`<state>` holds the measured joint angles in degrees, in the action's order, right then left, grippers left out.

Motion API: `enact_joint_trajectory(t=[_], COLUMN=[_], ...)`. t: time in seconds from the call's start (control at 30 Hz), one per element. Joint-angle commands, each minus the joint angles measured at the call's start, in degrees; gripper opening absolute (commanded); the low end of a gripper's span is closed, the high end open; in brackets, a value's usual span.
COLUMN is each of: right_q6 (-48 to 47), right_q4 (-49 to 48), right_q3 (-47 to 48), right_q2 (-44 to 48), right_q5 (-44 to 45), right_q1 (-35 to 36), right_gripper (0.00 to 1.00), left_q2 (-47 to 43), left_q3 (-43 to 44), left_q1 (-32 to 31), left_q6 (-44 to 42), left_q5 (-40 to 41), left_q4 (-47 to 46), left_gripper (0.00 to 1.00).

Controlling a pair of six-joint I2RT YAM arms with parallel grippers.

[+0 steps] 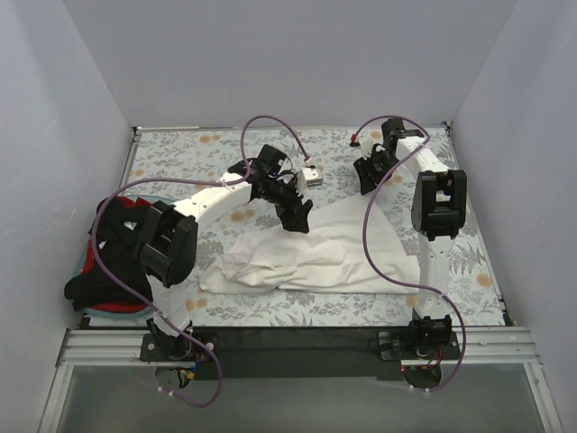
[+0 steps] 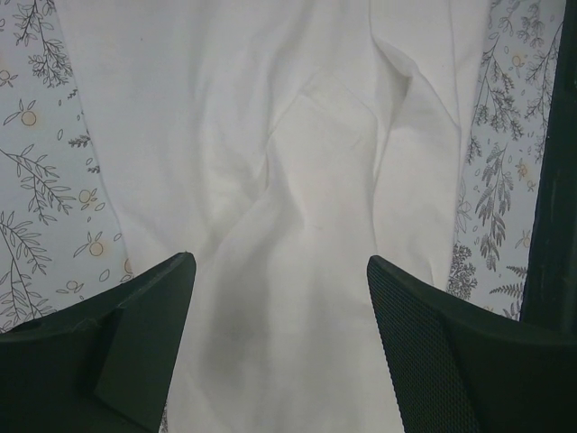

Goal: Fold and stack the t-shirts
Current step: Flatten the tshirt out

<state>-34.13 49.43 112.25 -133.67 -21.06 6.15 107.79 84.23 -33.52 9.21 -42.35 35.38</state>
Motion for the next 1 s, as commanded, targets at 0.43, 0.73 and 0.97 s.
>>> enact_joint_trajectory(t=[0.43, 0.73, 0.97], right_q6=[-1.3, 1.0, 1.2], right_q4=[-0.1, 0.1, 0.2], right_q3=[-8.0, -9.6, -10.6], right_q2=[4.5, 6.5, 7.3], right_q5=[-3.5, -5.3, -6.2], right_q1=[0.4, -0.9, -1.9], right_gripper=[0.01, 0.01, 0.01], left_q2=[3.8, 9.3, 12.8], left_q3=[-0.1, -1.2, 0.6], left_q1=[-7.3, -11.5, -12.6], left_q6=[-10.6, -23.8, -23.5], left_q5=[0.4, -2.9, -3.7], left_q4=[-9.1, -13.9, -18.1], left_gripper=[0.71, 0.59, 0.51])
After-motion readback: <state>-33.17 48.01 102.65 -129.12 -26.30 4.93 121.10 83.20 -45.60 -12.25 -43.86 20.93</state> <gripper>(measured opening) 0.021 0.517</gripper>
